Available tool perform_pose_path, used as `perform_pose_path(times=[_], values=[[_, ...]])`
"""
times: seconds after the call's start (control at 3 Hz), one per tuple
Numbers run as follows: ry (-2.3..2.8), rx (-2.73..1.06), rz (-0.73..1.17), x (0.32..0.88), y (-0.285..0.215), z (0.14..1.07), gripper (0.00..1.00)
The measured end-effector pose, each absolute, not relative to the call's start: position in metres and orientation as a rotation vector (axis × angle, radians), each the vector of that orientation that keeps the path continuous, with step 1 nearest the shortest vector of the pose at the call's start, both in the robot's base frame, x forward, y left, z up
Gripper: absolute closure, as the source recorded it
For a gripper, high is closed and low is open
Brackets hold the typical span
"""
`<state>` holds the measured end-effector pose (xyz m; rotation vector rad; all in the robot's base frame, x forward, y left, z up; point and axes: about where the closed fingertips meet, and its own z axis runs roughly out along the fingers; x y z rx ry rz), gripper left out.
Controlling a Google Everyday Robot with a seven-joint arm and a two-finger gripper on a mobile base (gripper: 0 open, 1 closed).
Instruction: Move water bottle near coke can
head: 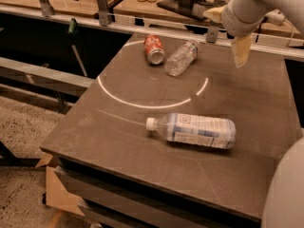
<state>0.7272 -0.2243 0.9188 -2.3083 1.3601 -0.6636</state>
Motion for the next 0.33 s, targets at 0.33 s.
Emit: perform_pose_path(times=[0.33], values=[[1.366, -2.306, -0.654, 0.7277, -0.2218, 0.9159, 0.00]])
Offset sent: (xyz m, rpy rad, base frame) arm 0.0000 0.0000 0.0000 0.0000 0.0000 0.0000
